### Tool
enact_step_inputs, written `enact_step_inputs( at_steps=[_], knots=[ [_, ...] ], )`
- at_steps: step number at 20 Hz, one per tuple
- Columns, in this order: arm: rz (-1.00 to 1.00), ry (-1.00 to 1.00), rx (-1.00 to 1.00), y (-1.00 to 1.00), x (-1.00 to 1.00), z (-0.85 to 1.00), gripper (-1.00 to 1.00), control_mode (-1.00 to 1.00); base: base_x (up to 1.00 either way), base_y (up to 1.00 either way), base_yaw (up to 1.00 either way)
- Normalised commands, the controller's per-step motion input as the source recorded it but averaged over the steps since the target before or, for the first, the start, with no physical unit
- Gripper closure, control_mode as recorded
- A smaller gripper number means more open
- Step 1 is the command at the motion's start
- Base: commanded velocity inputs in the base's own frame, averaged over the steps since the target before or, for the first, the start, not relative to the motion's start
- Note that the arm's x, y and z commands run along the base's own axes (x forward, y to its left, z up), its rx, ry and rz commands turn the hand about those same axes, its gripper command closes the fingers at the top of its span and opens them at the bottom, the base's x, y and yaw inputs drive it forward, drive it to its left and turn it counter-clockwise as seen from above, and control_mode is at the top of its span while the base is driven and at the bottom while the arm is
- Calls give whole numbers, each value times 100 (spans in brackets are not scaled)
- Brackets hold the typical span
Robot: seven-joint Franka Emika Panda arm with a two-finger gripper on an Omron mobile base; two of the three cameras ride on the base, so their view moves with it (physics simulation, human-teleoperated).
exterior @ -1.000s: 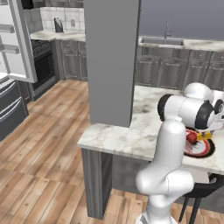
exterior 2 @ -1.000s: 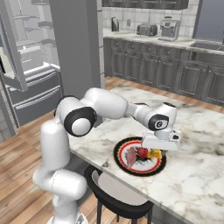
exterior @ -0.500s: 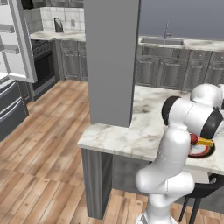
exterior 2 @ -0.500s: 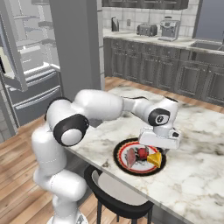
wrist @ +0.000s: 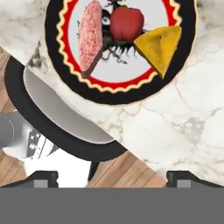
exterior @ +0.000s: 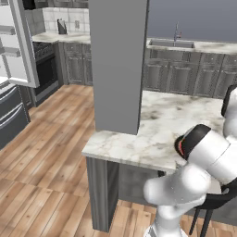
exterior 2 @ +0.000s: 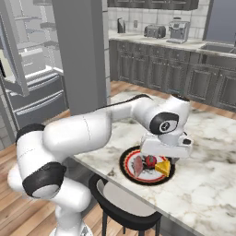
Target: Take the cheese, steak, and bell pepper from the fridge and place them on the plate on the dining counter to create an appetizer plate.
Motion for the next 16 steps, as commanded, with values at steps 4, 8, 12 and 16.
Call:
enact_step_inputs(
  at_steps=[4,8,12,16],
  knots=[
    [0,-29,-9,21,-100,100,-100,-100,0,0,0],
    [0,-30,-13,48,-100,85,-100,-100,0,0,0],
    [0,-27,-16,79,-93,55,-100,-100,0,0,0],
    [0,-21,-18,100,-78,44,-100,-100,0,0,0]
  ],
)
